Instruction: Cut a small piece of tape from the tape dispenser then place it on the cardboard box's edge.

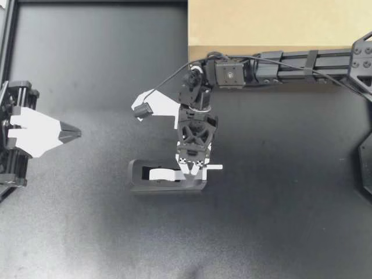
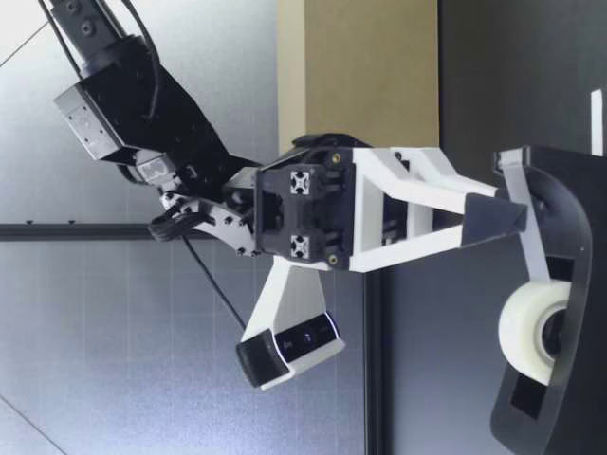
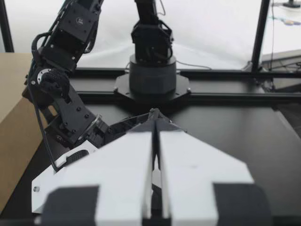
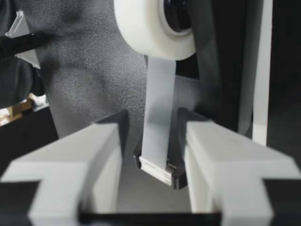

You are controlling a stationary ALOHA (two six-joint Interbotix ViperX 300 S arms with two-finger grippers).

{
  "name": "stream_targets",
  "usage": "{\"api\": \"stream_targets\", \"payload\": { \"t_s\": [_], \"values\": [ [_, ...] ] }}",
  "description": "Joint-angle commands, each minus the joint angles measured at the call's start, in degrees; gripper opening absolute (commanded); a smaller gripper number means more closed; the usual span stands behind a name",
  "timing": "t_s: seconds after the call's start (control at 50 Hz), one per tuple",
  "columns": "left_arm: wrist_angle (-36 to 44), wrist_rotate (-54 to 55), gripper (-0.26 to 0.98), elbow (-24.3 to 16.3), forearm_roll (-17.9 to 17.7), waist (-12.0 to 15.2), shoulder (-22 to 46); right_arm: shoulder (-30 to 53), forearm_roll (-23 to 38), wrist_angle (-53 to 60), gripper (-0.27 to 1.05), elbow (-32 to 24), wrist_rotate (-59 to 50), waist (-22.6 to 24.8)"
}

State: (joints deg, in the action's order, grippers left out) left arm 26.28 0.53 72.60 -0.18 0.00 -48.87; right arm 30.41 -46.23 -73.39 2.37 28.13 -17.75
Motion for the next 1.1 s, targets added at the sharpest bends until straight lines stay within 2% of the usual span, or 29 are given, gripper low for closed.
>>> {"api": "stream_targets", "payload": {
  "t_s": [0.0, 0.28, 0.44, 0.76, 1.08],
  "values": [
    [0.18, 0.0, -0.13, -0.62, 0.0, -0.18, 0.09, -2.11, -0.09, -0.09, 0.33, -0.44, 0.0, 0.26],
    [0.18, 0.0, -0.13, -0.62, -0.26, -0.18, 0.09, -3.43, 0.88, 2.2, 0.02, -0.53, -0.09, 0.18],
    [0.18, 0.0, -0.13, -0.62, -0.26, -0.18, 0.09, -4.39, 0.62, 2.2, -0.08, -0.53, -0.18, 0.26],
    [0.09, 0.0, -0.13, -0.62, -0.26, -0.18, 0.09, -6.42, -0.62, 1.32, -0.09, 1.05, -0.18, 0.35],
    [0.09, -0.09, -0.13, -0.53, -0.35, -0.18, 0.09, -11.69, -0.35, 3.43, -0.09, 8.79, 0.18, -0.53]
  ]
}}
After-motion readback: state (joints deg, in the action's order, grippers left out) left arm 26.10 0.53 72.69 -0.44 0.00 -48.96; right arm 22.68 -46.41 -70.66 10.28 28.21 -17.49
